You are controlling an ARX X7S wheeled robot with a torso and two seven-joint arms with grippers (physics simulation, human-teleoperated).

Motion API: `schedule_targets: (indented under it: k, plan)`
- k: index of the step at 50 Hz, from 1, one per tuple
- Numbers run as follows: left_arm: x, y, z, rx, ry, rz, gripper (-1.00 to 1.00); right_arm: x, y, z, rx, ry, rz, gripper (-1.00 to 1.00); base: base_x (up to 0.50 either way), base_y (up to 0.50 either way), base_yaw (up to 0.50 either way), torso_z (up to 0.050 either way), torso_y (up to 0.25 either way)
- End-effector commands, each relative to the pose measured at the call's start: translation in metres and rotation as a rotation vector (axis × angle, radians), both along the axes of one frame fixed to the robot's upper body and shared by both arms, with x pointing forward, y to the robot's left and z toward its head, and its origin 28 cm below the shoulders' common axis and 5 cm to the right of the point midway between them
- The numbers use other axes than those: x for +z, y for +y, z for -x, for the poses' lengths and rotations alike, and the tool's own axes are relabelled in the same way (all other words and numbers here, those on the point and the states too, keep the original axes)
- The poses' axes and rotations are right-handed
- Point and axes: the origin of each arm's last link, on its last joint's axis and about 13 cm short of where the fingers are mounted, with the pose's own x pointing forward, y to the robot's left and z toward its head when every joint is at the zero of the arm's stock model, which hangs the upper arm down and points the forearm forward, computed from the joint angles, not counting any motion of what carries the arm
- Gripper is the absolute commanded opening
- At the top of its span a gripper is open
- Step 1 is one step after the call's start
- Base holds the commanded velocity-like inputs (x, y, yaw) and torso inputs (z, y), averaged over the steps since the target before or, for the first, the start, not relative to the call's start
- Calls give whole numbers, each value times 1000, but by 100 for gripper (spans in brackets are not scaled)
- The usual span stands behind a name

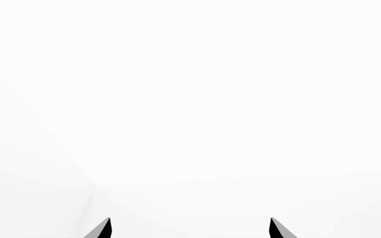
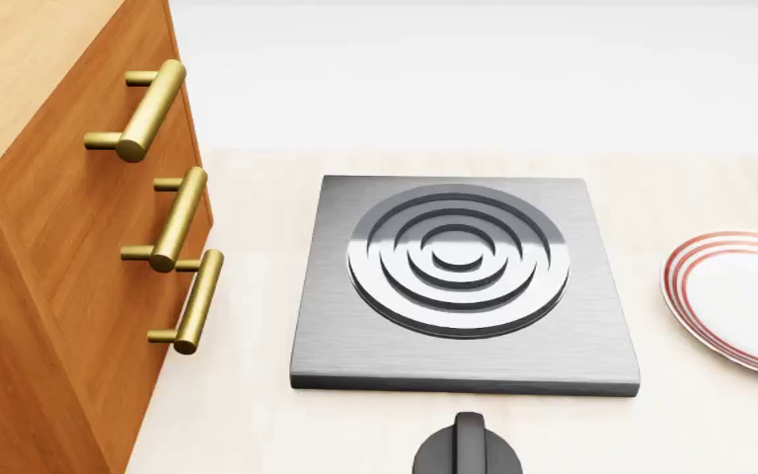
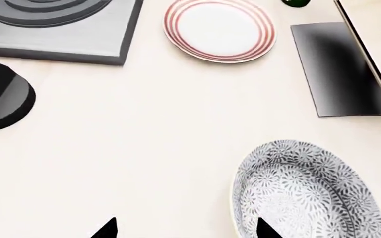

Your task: Put the bowl on the stove.

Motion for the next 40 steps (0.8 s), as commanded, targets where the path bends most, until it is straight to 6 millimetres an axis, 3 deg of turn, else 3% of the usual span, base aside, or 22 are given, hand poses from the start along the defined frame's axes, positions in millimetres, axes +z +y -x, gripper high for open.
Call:
schedule_targets:
  k: [1,10,23,40]
  plan:
    - [-1,0,-1,0,5,0,100,-2,-4,7,-32,8,6,100,0,0,0,0,0]
    - [-3,-1,-2,-3,10,0,100,-7,-4,1,-43,3,32,100,0,0,0,0,0]
    - [-6,-1,-4,-3,22,-6,100,-30,-1,-29,-97,20,103,100,0,0,0,0,0]
    - [-6,-1,-4,0,25,-5,100,-47,3,-46,-98,46,107,100,0,0,0,0,0]
